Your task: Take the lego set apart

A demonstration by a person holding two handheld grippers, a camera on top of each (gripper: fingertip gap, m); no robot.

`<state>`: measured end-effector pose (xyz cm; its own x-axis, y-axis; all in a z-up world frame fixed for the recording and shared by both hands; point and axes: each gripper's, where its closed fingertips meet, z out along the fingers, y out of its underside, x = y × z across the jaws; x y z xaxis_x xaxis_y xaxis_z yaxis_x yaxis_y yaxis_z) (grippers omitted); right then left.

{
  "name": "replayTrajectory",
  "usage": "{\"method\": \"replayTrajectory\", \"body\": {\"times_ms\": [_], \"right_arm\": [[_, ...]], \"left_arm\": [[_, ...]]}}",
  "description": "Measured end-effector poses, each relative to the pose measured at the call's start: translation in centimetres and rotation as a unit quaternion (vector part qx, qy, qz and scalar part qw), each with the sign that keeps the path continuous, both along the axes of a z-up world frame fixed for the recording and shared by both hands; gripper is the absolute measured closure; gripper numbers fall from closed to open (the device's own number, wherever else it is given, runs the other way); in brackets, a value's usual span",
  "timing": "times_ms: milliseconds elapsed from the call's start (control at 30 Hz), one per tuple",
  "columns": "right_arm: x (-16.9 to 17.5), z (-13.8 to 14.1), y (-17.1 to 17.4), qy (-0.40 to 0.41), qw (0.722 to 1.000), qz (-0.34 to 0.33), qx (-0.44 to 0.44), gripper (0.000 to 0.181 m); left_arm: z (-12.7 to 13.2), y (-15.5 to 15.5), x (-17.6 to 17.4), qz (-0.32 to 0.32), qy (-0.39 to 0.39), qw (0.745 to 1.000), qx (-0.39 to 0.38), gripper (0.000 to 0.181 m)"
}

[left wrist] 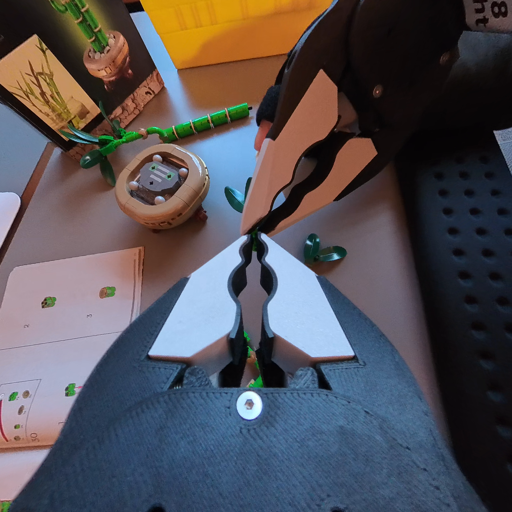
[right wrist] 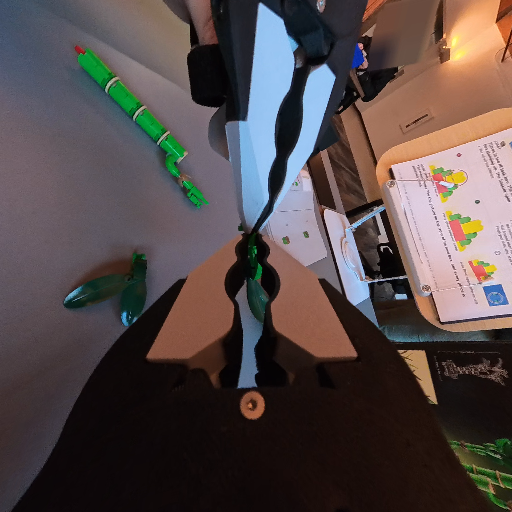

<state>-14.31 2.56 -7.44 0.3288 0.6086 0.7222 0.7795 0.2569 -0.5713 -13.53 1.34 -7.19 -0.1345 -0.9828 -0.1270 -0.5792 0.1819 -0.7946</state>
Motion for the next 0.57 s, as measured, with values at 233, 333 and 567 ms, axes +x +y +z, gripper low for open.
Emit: {"method": "replayTrajectory", "body": {"times_ms": [233, 333, 567], "right_arm": [[0.3, -0.5, -0.2, -0.012, 1.0, 0.011, -0.006, 0.177], [0.3, -0.1, -0.3, -0.017, 1.0, 0.01, 0.004, 0.176], [0.6, 1.3, -0.8, -0.015, 0.999, 0.011, 0.029, 0.176]], "left_arm": [[-0.3, -0.2, -0.1, -0.009, -0.01, 0.996, -0.085, 0.18], [0.1, -0.2, -0.1, -0.012, -0.015, 0.996, -0.088, 0.18], [1.4, -0.6, -0.3, -0.021, -0.028, 0.995, -0.091, 0.181]]}}
